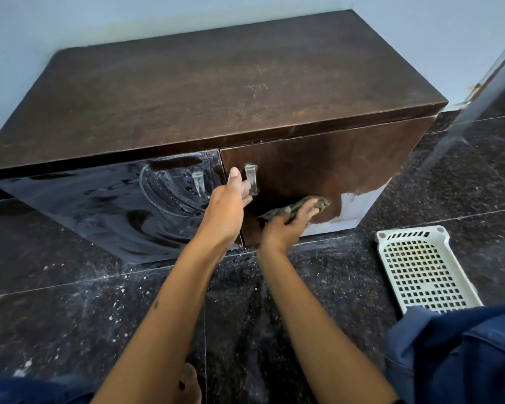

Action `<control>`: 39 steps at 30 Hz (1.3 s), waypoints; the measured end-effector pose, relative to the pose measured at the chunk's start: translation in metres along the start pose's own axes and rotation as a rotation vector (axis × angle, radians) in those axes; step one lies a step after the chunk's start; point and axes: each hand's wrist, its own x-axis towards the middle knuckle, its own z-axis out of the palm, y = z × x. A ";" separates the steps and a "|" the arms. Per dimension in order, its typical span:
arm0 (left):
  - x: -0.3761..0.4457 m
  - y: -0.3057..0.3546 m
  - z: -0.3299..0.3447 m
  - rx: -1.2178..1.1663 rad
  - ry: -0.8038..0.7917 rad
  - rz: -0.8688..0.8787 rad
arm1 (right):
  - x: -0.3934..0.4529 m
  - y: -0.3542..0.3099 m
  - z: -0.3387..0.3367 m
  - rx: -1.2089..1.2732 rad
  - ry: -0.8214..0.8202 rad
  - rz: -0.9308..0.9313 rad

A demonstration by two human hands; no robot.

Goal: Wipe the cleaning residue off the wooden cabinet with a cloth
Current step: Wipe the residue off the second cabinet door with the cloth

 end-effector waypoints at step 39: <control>0.007 -0.007 -0.004 0.024 -0.030 0.037 | 0.115 0.033 -0.051 0.107 0.035 0.550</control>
